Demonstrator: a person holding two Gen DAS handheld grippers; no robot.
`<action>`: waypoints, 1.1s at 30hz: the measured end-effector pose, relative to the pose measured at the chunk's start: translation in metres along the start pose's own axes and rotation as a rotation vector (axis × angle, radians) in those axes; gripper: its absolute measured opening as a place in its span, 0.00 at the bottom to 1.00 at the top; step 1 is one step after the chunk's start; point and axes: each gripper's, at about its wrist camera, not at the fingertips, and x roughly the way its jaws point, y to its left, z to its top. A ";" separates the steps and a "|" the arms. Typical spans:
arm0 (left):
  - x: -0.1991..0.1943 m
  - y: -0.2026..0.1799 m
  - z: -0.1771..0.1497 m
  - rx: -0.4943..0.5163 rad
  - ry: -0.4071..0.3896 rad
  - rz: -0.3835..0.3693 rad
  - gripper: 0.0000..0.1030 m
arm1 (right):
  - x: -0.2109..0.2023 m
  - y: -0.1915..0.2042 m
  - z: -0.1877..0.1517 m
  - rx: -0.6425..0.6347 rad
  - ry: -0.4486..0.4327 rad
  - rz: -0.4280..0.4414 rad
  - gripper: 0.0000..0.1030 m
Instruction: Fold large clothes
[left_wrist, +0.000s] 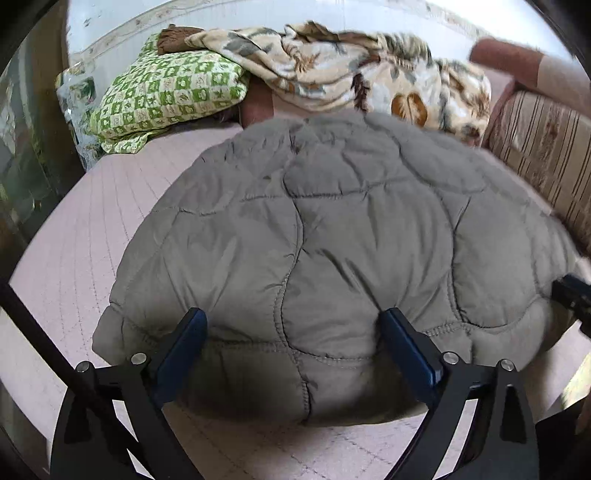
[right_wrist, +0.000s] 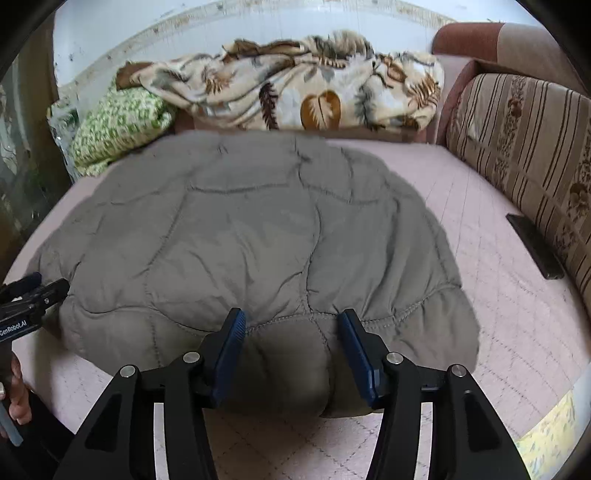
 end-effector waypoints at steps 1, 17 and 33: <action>0.000 -0.001 -0.001 0.006 0.003 0.006 0.93 | 0.002 0.001 -0.001 -0.008 0.008 -0.004 0.57; -0.042 -0.044 -0.009 0.137 -0.183 -0.060 0.93 | -0.042 0.025 -0.005 -0.043 -0.145 0.033 0.59; -0.044 -0.039 -0.015 0.103 -0.155 -0.059 0.95 | -0.044 0.029 -0.004 -0.011 -0.142 0.088 0.70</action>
